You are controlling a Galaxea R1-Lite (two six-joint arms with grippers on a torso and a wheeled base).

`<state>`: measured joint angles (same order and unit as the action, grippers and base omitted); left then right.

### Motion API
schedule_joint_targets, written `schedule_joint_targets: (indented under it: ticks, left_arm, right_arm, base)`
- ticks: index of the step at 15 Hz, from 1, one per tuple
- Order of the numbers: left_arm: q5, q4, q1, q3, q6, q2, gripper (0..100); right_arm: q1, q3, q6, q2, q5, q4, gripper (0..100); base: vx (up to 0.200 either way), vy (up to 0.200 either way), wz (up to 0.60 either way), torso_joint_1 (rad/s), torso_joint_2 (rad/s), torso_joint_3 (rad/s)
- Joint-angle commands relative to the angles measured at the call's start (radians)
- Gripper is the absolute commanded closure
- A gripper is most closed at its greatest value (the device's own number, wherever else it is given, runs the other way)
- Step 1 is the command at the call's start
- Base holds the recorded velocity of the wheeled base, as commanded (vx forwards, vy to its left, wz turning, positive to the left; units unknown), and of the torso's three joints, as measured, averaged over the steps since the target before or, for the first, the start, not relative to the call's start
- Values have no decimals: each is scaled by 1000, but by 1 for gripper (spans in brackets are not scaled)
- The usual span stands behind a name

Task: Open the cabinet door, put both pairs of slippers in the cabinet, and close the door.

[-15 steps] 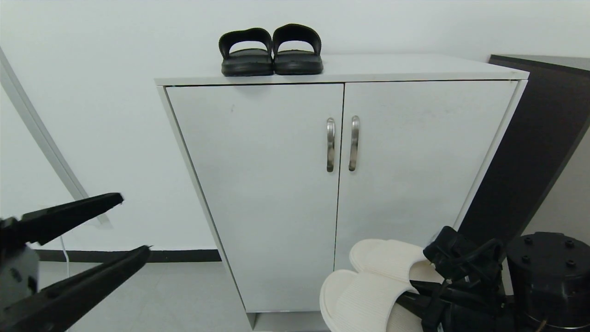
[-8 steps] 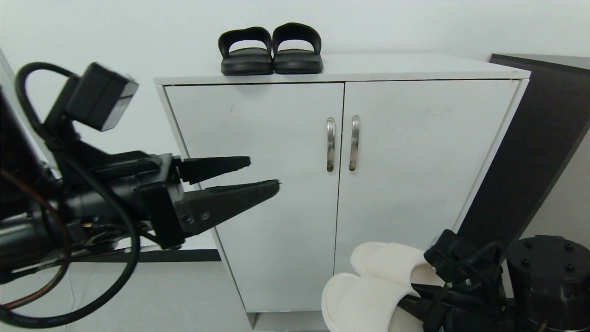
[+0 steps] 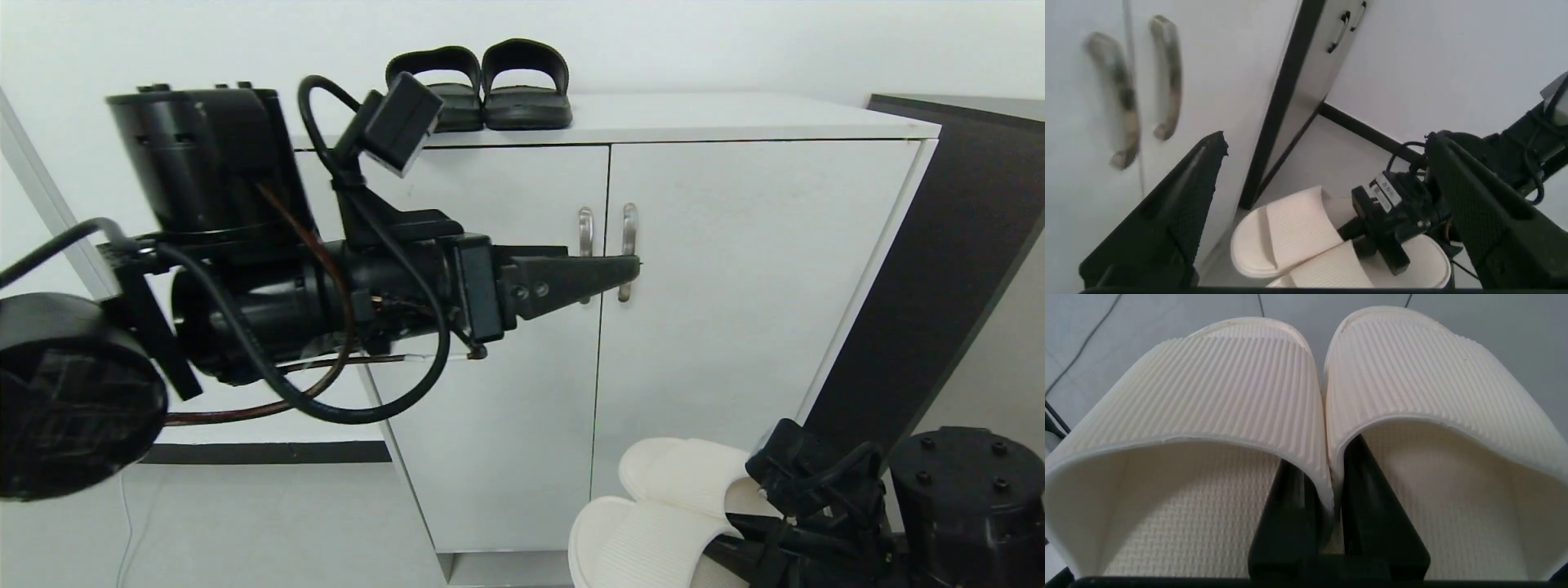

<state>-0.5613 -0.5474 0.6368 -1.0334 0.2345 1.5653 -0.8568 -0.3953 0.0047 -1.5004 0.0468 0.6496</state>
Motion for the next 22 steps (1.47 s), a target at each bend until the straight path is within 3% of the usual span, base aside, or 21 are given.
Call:
schedule_joint_targets:
  ticks: [1, 3, 6, 8, 10, 13, 17, 22]
  left_arm:
    - [1, 0, 35, -77, 2, 121, 0]
    - [9, 0, 38, -175, 3, 219, 0]
    - [14, 9, 37, -232, 13, 257, 0]
    - [104, 11, 38, -286, 13, 303, 0]
    - [149, 12, 38, -289, 16, 302, 0]
    - [155, 80, 37, -289, 48, 252, 0]
    - [207, 161, 34, -343, 48, 260, 0]
    - [248, 176, 35, -404, 46, 298, 0]
  right_arm:
    - [1, 4, 0, -4, 1, 1, 100]
    - [1, 4, 0, -7, 2, 1, 100]
    - [1, -5, -2, -21, 4, 5, 100]
    - [1, -4, -2, -23, 4, 9, 100]
    - [1, -2, -2, -32, 7, 9, 100]
    - [1, -5, -2, -37, 7, 9, 100]
    - [1, -2, -2, -40, 8, 9, 100]
    - [1, 0, -15, -44, 7, 9, 100]
  base:
    - [0, 0, 0, 0, 0, 0]
    - [0, 0, 0, 0, 0, 0]
    - [0, 0, 0, 0, 0, 0]
    - [0, 0, 0, 0, 0, 0]
    - [0, 0, 0, 0, 0, 0]
    - [0, 0, 0, 0, 0, 0]
    - [0, 0, 0, 0, 0, 0]
    - [0, 0, 0, 0, 0, 0]
